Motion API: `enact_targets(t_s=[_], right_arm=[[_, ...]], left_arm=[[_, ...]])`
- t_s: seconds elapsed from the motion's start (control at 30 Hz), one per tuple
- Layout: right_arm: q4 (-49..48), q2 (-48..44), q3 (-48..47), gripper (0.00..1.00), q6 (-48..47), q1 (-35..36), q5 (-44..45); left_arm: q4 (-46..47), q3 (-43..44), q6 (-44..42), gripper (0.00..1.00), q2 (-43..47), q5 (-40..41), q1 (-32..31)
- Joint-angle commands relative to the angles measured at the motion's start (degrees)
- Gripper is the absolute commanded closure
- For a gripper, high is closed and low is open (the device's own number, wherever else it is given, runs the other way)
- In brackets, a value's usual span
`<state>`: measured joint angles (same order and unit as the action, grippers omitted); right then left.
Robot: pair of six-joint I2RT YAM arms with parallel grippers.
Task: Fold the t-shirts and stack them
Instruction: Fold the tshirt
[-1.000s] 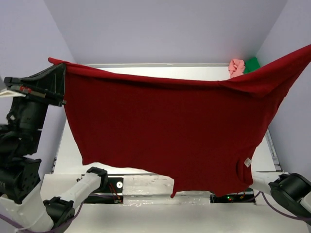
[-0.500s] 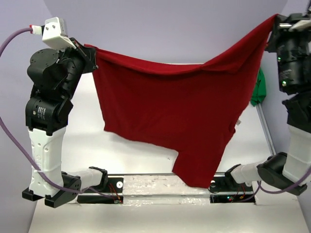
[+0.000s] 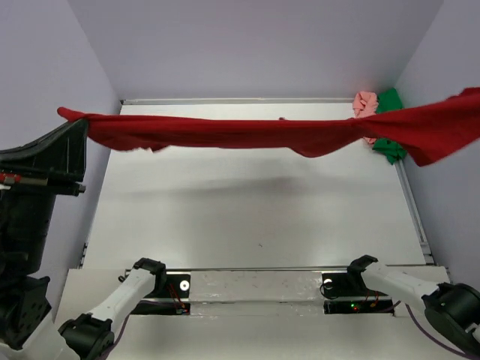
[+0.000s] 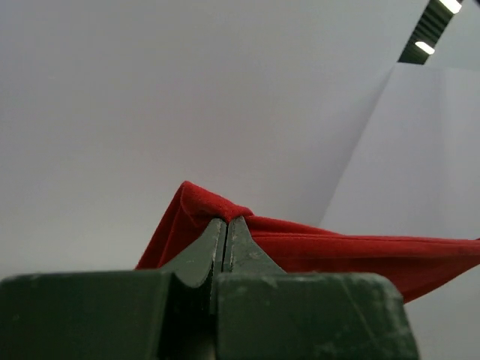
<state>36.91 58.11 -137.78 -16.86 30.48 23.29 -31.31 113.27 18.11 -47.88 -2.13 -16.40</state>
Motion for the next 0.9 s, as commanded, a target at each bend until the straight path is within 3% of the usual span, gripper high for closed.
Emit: enact_targets(t_s=[0.0,0.17,0.33,0.5,0.7,0.87], right_arm=[[-1.3,-1.3,0.1,1.00,2.6,0.0,-4.8],[0.0,-0.7,-3.5,1.00,3.9,0.0,-7.6],[0.0,3.2,-7.9,1.00,3.0,0.0,-4.7],[-2.7,10.4,-7.2,1.00,-0.7,0.0,0.0],[-6.0,17.6,2.8,1.00,-1.5,0.0,4.7],[-6.4,27.2,9.7,1.00,1.8,-3.4,2.1]], left_arm=[[2.7,-2.8,2.7,1.00,1.1,-3.2,0.2],[2.9,-1.4,4.7,1.00,0.9,-4.9,0.2],[3.2,2.3,4.4,1.00,-2.7,-4.4,0.2],[-0.7,7.0,2.6,1.00,-12.2,3.0,0.1],[1.2,-5.2,3.0,1.00,-23.8,10.2,0.6],[8.9,-19.2,5.7,1.00,-33.1,8.8,4.4]])
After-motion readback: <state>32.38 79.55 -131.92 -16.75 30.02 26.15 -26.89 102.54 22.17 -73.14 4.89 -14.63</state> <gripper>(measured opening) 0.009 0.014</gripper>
